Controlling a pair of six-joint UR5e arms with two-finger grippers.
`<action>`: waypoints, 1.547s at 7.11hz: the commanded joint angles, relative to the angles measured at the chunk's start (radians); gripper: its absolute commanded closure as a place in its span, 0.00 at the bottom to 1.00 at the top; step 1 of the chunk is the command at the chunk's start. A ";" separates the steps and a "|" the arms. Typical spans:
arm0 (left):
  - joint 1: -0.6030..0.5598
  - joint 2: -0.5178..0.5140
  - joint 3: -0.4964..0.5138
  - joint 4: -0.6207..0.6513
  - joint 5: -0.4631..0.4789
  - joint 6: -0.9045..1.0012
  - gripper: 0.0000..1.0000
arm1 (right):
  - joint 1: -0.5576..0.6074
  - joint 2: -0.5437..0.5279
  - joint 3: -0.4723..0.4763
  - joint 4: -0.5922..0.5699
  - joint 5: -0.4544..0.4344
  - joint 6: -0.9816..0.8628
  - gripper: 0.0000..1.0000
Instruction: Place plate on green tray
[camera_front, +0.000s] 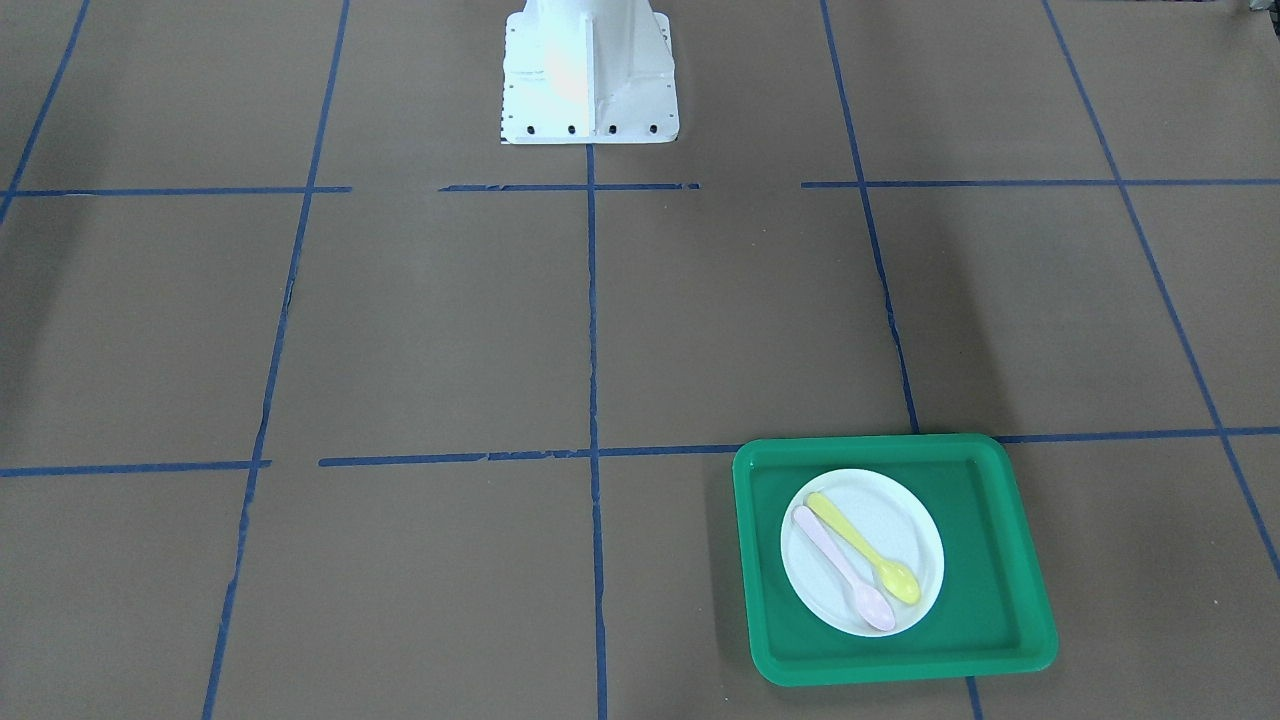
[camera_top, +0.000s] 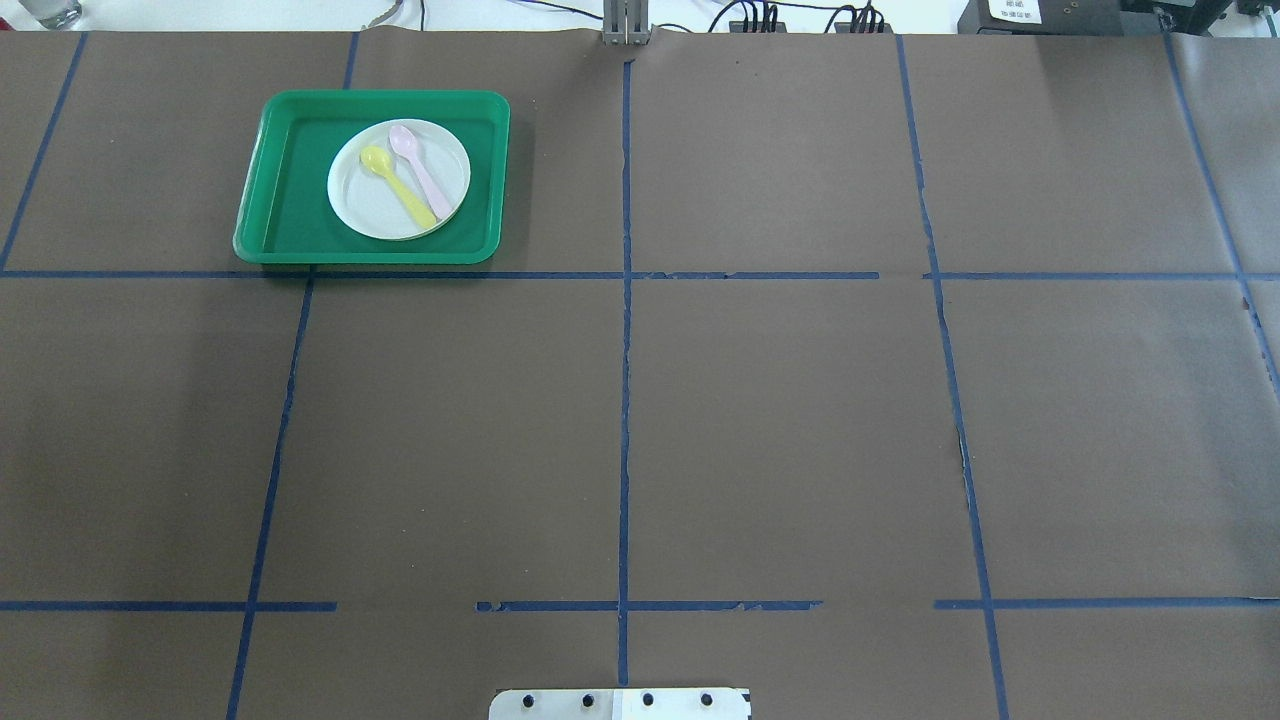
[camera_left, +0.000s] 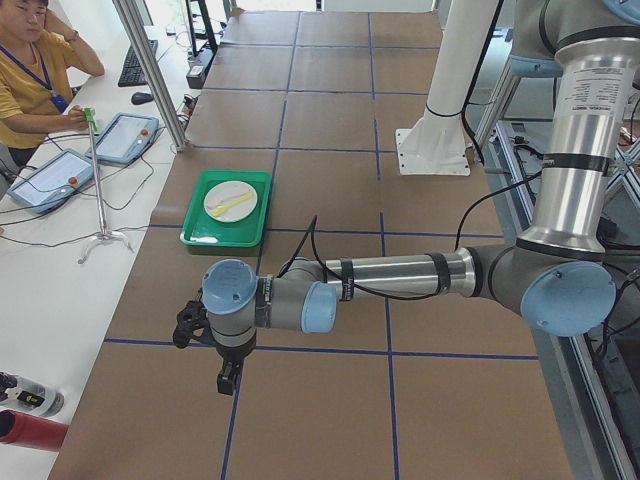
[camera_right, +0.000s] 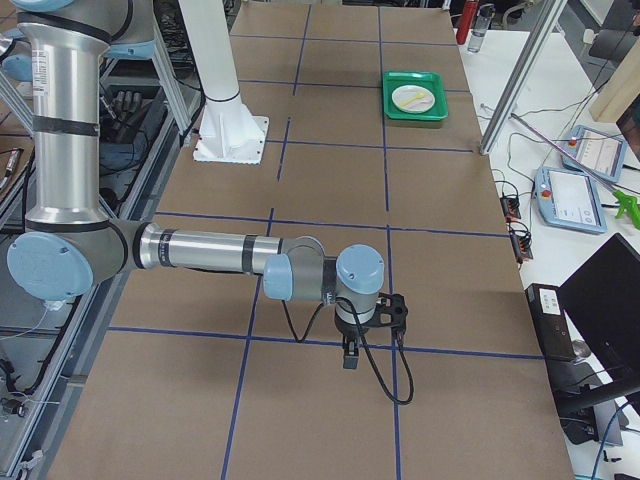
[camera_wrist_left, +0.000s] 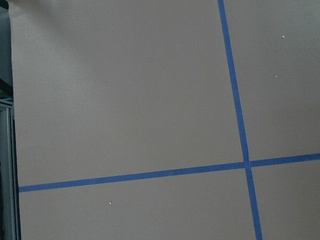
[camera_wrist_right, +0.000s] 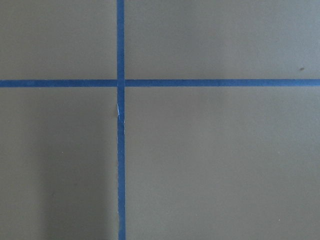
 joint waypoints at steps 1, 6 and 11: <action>0.000 0.046 -0.018 -0.040 0.000 -0.005 0.00 | 0.000 0.000 0.000 0.000 0.000 0.000 0.00; 0.002 0.080 -0.015 -0.156 0.000 0.005 0.00 | 0.000 0.000 0.000 0.000 0.000 0.000 0.00; 0.000 0.079 -0.032 -0.153 -0.002 0.005 0.00 | 0.000 0.000 0.000 0.000 0.000 0.000 0.00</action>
